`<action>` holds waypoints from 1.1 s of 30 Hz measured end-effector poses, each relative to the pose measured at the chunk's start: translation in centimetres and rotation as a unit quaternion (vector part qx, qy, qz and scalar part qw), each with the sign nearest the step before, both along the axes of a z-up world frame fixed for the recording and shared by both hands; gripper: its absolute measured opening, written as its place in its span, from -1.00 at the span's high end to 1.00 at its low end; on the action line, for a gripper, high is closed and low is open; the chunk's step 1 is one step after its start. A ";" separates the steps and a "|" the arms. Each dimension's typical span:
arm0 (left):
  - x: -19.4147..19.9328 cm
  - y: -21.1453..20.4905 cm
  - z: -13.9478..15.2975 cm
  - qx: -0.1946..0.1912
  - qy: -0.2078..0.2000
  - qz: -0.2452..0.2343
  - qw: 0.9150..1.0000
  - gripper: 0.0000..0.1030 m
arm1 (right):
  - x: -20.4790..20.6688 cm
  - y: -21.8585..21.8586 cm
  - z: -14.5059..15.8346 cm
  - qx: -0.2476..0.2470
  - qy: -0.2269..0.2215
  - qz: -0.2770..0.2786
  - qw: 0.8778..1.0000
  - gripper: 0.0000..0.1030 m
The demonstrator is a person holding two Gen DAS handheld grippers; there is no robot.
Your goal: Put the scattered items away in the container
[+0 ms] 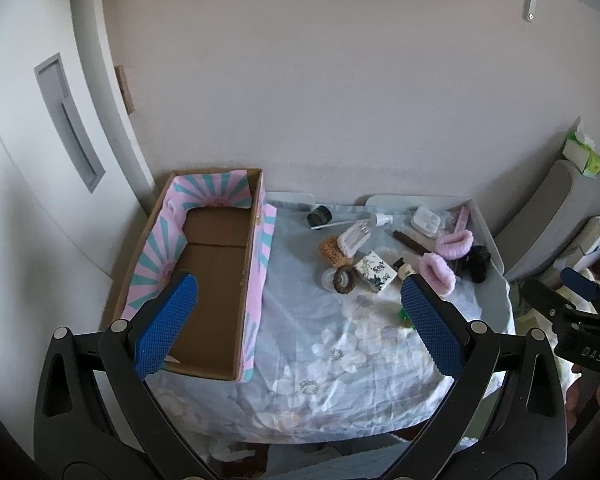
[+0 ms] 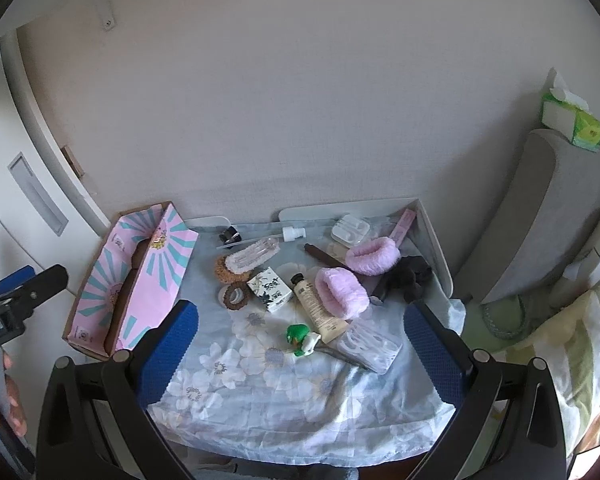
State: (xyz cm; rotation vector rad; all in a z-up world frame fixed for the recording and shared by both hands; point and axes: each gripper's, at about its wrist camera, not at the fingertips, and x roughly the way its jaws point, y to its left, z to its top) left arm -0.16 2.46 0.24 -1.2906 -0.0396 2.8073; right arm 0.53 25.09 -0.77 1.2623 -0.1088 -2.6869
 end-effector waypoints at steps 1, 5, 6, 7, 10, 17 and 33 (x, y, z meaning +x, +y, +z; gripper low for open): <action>-0.1 0.1 -0.1 -0.001 -0.001 -0.001 1.000 -0.98 | 0.0 0.0 0.0 0.000 0.000 0.000 1.000 -0.99; -0.8 0.1 -0.9 0.011 -0.018 -0.004 1.000 -0.98 | -0.2 0.3 -0.2 -0.004 -0.001 -0.005 1.000 -0.99; -0.9 0.1 -1.1 0.014 -0.022 -0.003 1.000 -0.98 | -0.3 0.4 -0.3 -0.006 -0.003 -0.005 1.000 -0.99; -1.2 0.1 -1.5 0.015 -0.028 -0.003 0.999 -0.98 | -0.4 0.5 -0.5 -0.009 -0.004 -0.002 1.000 -0.99; -2.2 0.4 -2.6 0.008 -0.042 0.003 0.999 -0.98 | -1.1 0.8 -1.5 -0.014 -0.015 0.012 1.000 -0.99; -6.8 1.8 -7.3 0.021 -0.100 -0.012 0.995 -0.98 | -3.4 2.4 -5.5 0.015 -0.051 0.010 0.999 -0.99; -19.3 7.4 -22.2 0.016 -0.209 -0.029 0.977 -0.97 | -11.1 3.0 -16.4 0.005 -0.096 0.055 0.994 -0.99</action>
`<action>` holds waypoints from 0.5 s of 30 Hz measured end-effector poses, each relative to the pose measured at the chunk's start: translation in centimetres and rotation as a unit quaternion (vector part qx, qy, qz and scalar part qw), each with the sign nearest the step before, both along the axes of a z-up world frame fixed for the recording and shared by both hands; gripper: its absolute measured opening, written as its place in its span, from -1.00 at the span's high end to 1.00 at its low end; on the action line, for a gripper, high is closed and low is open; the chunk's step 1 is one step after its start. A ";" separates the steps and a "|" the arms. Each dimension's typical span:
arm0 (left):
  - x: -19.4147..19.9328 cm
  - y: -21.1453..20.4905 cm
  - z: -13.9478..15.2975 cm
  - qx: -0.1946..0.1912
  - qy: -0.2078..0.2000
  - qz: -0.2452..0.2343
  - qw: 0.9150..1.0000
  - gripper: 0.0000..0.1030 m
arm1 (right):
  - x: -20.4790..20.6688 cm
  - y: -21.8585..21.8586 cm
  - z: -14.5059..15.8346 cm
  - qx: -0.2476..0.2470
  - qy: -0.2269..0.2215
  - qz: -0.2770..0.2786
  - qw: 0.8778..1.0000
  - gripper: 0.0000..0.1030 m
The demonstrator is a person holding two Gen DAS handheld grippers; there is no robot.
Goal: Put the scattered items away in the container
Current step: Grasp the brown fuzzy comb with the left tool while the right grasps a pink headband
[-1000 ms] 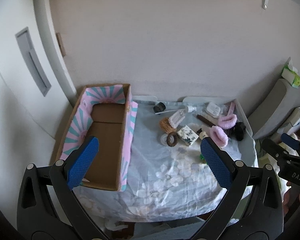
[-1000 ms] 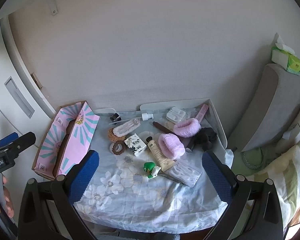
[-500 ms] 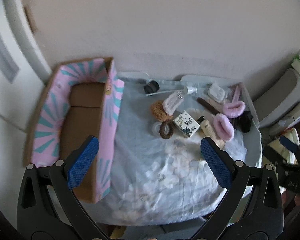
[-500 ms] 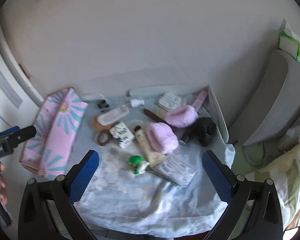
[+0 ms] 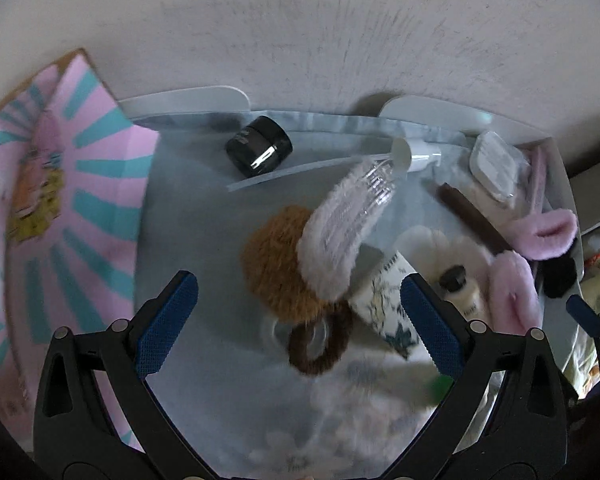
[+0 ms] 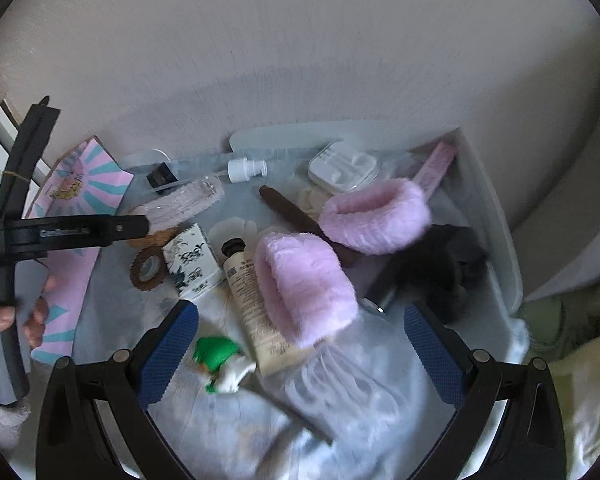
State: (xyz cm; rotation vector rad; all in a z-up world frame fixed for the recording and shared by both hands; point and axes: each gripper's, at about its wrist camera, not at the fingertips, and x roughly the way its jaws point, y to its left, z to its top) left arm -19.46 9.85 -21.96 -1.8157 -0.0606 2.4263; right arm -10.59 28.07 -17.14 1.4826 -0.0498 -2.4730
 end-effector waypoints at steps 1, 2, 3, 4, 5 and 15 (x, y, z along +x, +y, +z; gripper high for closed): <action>-0.2 0.1 -0.3 0.000 -0.003 0.001 1.000 -0.97 | -0.3 -0.1 -0.4 -0.001 0.000 0.001 1.000 -0.96; -0.4 0.1 -0.7 0.004 -0.006 0.002 1.000 -0.97 | -0.4 -0.2 -0.6 -0.002 0.000 0.002 1.000 -0.95; -0.6 0.2 -1.0 0.008 -0.008 0.001 1.000 -0.97 | -0.6 -0.2 -0.9 -0.003 -0.002 0.001 1.000 -0.93; -0.8 0.3 -1.4 0.011 -0.010 0.002 1.000 -0.97 | -0.7 -0.2 -1.0 -0.004 -0.003 0.001 1.000 -0.92; -0.9 0.3 -1.7 0.011 -0.012 0.002 1.000 -0.97 | -0.9 -0.3 -1.2 -0.006 -0.004 0.001 1.000 -0.92; -0.5 0.1 -3.0 0.063 -0.004 0.015 0.998 -0.36 | -2.4 -0.3 -3.2 -0.017 -0.025 0.019 0.999 -0.24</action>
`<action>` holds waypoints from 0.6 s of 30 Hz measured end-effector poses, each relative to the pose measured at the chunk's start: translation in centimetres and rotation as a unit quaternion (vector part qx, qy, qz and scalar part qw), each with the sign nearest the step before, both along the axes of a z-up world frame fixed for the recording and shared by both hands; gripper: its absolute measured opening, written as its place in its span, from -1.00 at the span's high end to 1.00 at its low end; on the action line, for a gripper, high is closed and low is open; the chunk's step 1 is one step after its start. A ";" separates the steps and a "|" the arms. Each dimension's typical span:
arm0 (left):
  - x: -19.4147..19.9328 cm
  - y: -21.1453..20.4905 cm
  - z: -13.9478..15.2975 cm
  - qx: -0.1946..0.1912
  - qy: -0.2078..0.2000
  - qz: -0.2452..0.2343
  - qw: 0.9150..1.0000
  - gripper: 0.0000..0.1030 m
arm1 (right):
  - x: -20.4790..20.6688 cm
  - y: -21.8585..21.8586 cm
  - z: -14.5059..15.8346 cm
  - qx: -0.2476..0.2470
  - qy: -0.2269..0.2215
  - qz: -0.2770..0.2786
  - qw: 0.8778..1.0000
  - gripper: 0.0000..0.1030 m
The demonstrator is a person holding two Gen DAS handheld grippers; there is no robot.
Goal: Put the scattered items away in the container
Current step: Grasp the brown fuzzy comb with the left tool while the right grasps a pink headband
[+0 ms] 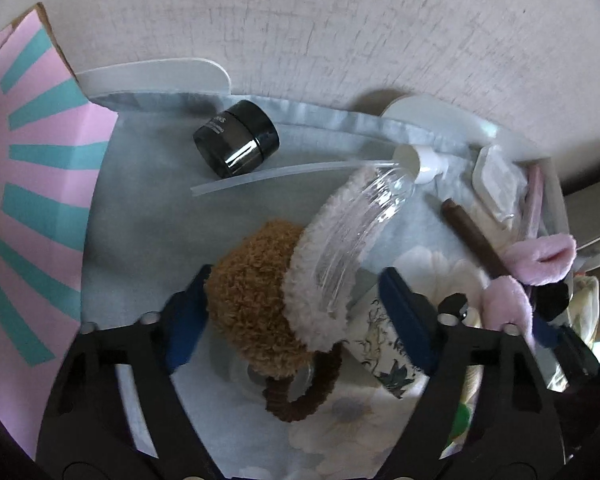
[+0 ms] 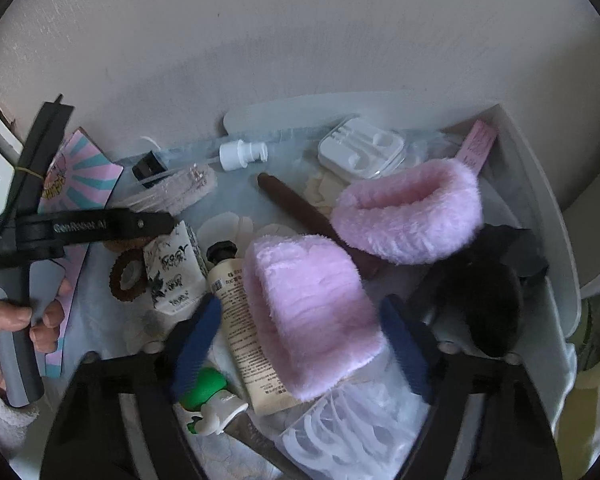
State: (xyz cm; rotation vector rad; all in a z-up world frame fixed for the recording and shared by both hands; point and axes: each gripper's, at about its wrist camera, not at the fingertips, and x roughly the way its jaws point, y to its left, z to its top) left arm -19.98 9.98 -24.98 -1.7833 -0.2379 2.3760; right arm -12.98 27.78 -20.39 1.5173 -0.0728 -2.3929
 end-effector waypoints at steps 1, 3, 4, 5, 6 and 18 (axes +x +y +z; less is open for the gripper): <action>0.1 0.2 0.0 -0.008 0.003 -0.002 1.000 -0.16 | -0.1 0.0 -0.3 0.003 -0.003 0.002 1.000 -0.15; 0.2 0.4 0.0 -0.020 0.005 -0.010 1.000 -0.03 | -0.1 0.2 -0.5 -0.005 -0.004 0.004 1.000 -0.02; 0.4 0.5 0.0 -0.013 0.006 -0.011 1.000 0.06 | 0.0 0.4 -0.5 -0.014 -0.002 0.002 1.000 0.04; 0.6 0.4 0.0 0.000 0.009 -0.011 1.000 0.09 | -0.1 0.5 -0.5 -0.019 -0.003 0.002 1.000 0.08; 0.7 0.3 0.0 0.008 0.011 -0.009 1.000 0.14 | -0.1 0.6 -0.5 -0.021 -0.002 0.002 1.000 0.14; 2.3 1.6 2.5 0.021 0.050 -0.037 0.998 0.33 | 0.5 1.1 0.7 -0.055 0.020 0.004 0.998 0.45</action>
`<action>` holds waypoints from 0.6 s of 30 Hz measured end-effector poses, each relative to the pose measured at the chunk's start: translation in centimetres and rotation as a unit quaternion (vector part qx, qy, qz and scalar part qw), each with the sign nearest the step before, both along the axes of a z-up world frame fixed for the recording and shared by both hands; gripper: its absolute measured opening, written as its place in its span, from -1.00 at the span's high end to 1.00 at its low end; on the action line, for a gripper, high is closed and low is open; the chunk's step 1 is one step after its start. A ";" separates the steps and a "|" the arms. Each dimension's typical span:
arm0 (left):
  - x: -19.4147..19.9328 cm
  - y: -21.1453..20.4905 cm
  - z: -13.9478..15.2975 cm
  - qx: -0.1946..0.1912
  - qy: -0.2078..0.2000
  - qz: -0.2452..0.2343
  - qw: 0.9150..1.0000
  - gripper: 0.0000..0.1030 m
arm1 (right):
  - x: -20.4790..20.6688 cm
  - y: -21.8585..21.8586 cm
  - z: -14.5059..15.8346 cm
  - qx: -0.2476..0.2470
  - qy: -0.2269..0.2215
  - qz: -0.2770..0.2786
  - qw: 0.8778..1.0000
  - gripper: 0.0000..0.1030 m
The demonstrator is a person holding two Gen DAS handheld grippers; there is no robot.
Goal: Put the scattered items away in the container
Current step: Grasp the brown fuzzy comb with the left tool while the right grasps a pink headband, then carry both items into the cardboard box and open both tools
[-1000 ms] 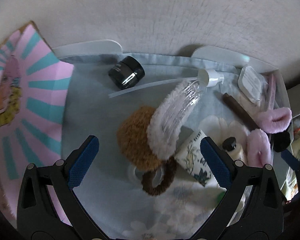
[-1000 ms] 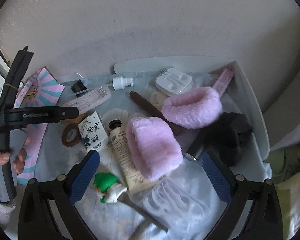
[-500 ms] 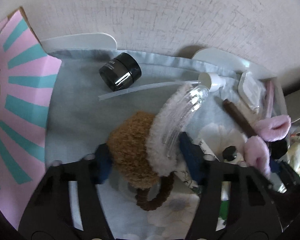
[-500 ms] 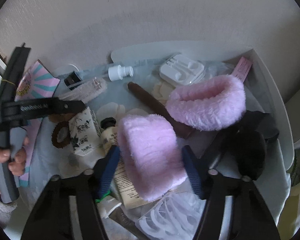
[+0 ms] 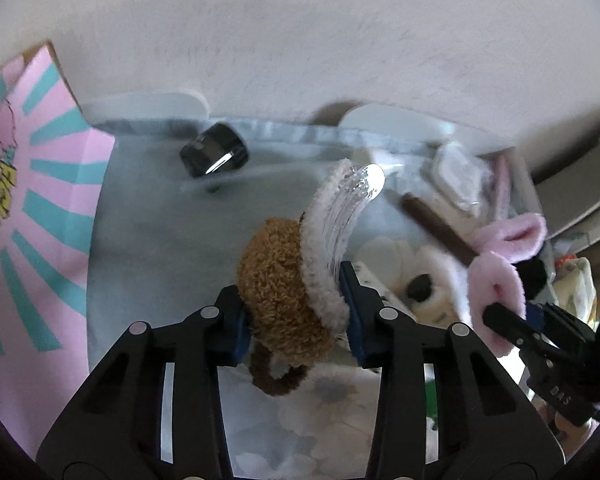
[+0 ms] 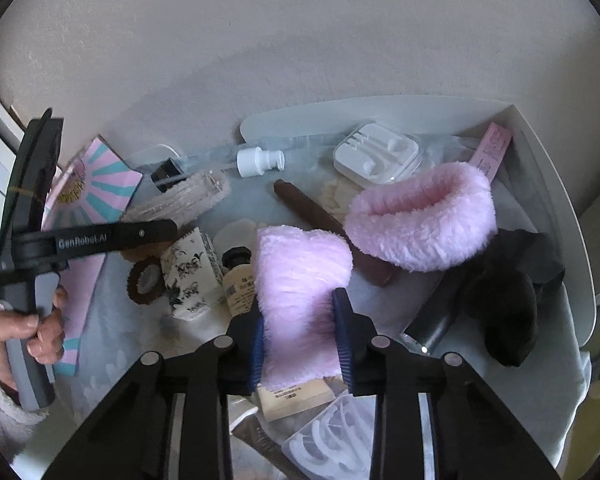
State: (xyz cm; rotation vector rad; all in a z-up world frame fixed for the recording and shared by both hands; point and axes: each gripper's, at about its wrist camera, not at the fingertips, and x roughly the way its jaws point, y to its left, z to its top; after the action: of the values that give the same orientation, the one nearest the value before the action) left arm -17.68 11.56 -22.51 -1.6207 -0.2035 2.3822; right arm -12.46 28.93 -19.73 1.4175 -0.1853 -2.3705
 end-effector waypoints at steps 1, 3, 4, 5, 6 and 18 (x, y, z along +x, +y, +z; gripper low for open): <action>0.2 0.0 0.5 0.006 0.004 0.000 1.000 0.33 | 0.1 0.2 0.2 -0.006 0.000 -0.003 1.000 0.45; 0.6 -0.3 1.6 0.019 0.014 0.004 1.000 0.33 | 0.4 0.4 1.1 -0.016 0.006 -0.005 1.000 0.45; 1.0 -0.6 2.7 0.025 0.021 0.006 0.999 0.33 | 0.7 0.6 2.0 -0.020 0.013 -0.006 1.000 0.45; 1.4 -1.3 3.7 0.025 0.026 0.008 0.999 0.33 | 0.9 0.6 2.8 -0.021 0.020 -0.004 1.000 0.45; 2.0 -1.5 4.7 0.022 0.033 0.010 0.999 0.33 | 1.0 0.2 3.5 -0.021 0.026 -0.002 0.999 0.45; 11.2 -15.3 17.6 -0.045 0.127 0.129 0.983 0.31 | 3.1 -9.1 16.0 -0.056 0.129 0.127 0.982 0.45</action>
State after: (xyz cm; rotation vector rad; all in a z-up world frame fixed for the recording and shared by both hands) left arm -6.52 -3.71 -4.86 -1.3782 -0.2745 2.8033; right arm -9.35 19.79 -3.68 1.0060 -0.0630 -2.2644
